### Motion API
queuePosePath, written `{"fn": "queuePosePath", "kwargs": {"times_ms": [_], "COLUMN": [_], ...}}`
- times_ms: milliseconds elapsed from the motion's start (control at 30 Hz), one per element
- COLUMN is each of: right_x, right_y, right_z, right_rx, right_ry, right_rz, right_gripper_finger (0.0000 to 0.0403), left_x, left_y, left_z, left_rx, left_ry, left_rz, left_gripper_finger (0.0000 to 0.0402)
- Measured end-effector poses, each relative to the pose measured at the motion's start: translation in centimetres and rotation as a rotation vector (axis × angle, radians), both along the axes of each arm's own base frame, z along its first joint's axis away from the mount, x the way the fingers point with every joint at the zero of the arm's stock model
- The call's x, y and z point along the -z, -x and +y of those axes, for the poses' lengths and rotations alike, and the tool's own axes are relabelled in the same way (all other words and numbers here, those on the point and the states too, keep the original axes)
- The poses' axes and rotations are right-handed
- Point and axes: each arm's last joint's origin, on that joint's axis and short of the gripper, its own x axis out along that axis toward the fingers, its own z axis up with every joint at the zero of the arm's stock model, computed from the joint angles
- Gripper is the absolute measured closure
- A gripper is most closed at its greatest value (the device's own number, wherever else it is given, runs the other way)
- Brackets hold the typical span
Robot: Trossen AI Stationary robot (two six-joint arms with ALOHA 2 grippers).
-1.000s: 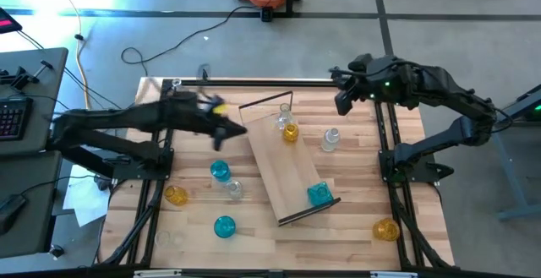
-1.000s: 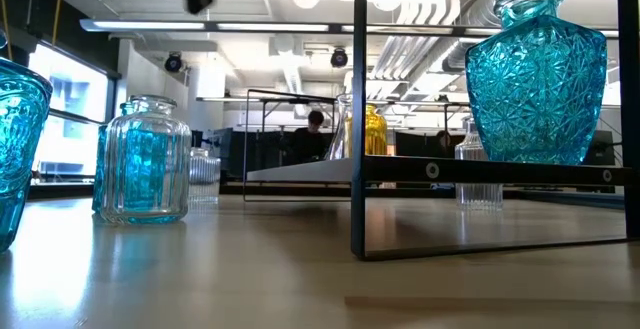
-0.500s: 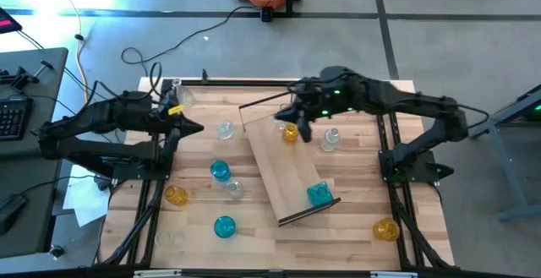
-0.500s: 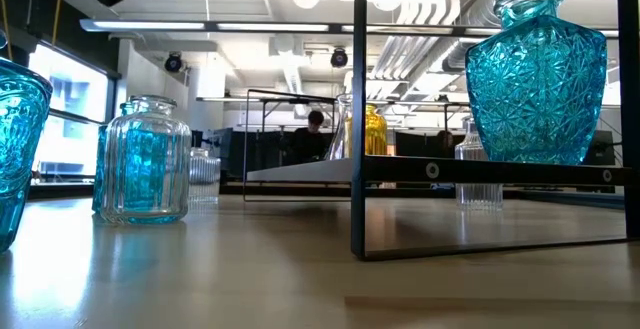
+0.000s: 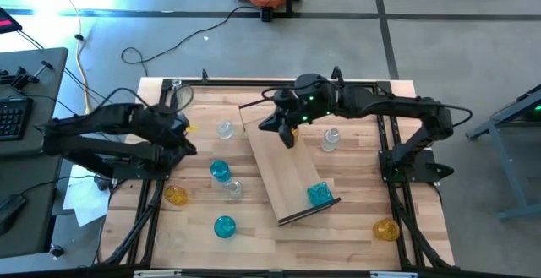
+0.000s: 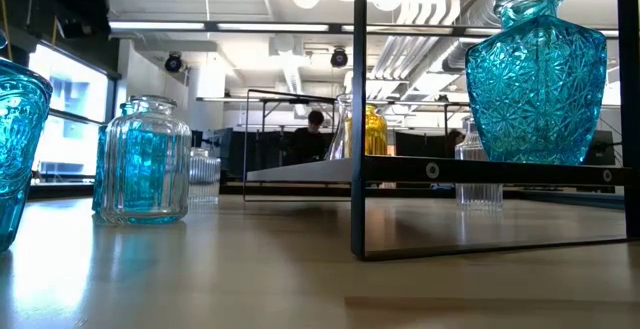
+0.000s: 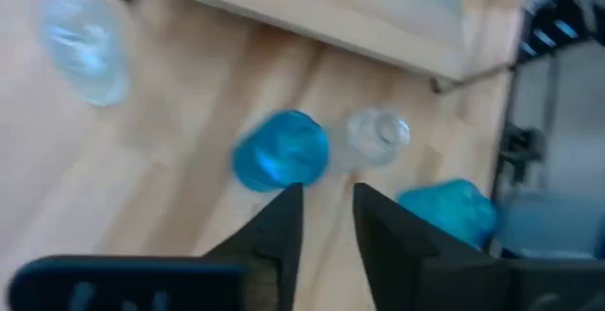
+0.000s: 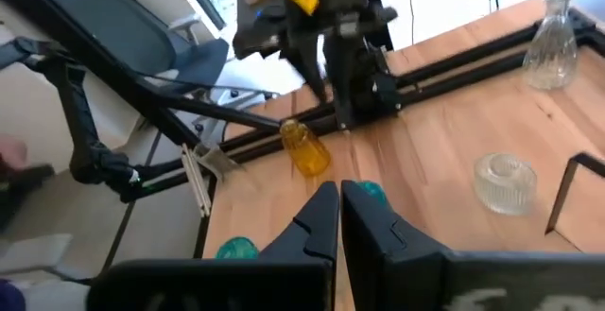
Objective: Sort vases onto shelf
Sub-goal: Put the transparent crystal vase on the shelf aligned with the other transparent crystal vase
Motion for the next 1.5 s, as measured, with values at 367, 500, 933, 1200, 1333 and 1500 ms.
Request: {"fn": "queuePosePath", "kwargs": {"times_ms": [367, 500, 933, 1200, 1333, 1500], "right_x": [-2.8, -4.0, -5.8, -5.8, -5.7, -5.4], "right_y": [2.8, 4.3, 7.1, 7.1, 7.1, 7.2], "right_z": [0.2, 0.3, 0.4, 0.4, 0.4, 0.5], "right_rx": [0.034, 0.039, 0.11, 0.109, 0.104, 0.098], "right_ry": [0.039, 0.044, 0.071, 0.071, 0.068, 0.065], "right_rz": [-0.072, -0.096, -0.128, -0.126, -0.11, -0.079], "right_gripper_finger": [0.0402, 0.0402, 0.0402, 0.0402, 0.0402, 0.0402], "left_x": [3.0, 4.0, 4.1, 4.7, 6.5, 8.1], "left_y": [-5.6, -6.9, -6.6, -8.2, -9.0, -9.5], "left_z": [-2.1, -2.4, 3.3, 7.1, 7.9, 8.2], "left_rx": [0.204, 0.236, -0.031, -0.113, -0.048, 0.027], "left_ry": [0.037, -0.025, -0.382, -0.241, -0.172, -0.191], "left_rz": [0.074, 0.123, 0.183, 0.09, 0.175, 0.276], "left_gripper_finger": [0.0226, 0.0223, 0.0224, 0.0224, 0.0224, 0.0224]}}
